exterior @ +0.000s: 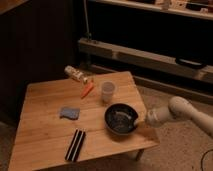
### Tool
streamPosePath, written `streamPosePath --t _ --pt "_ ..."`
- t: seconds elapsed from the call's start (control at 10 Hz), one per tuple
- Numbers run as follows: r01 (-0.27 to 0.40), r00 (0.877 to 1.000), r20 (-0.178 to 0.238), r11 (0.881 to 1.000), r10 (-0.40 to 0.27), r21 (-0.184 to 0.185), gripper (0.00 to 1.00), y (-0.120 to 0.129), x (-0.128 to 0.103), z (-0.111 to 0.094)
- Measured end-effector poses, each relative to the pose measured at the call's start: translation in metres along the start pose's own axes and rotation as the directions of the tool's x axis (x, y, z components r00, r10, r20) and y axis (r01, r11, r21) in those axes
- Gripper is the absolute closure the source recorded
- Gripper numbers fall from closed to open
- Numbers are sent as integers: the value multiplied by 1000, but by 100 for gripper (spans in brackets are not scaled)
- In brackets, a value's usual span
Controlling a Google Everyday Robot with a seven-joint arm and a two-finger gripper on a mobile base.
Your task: Pick up the ceramic bowl
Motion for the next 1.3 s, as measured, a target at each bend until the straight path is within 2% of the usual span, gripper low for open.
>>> streamPosePath --t 0.4,0.6,0.8,1.0,1.1,1.3 --pt "2 1000 23 1000 -2 15 100 8 -1 -21" --pt "18 999 48 999 -20 27 100 19 -1 -47" --pt "60 997 53 997 -63 51 100 33 -2 -75" --pt "155 987 37 985 -158 79 100 53 -7 -108" --pt "180 982 35 980 -183 80 100 57 -9 -116" --pt "237 970 37 970 -239 61 100 65 -14 -130"
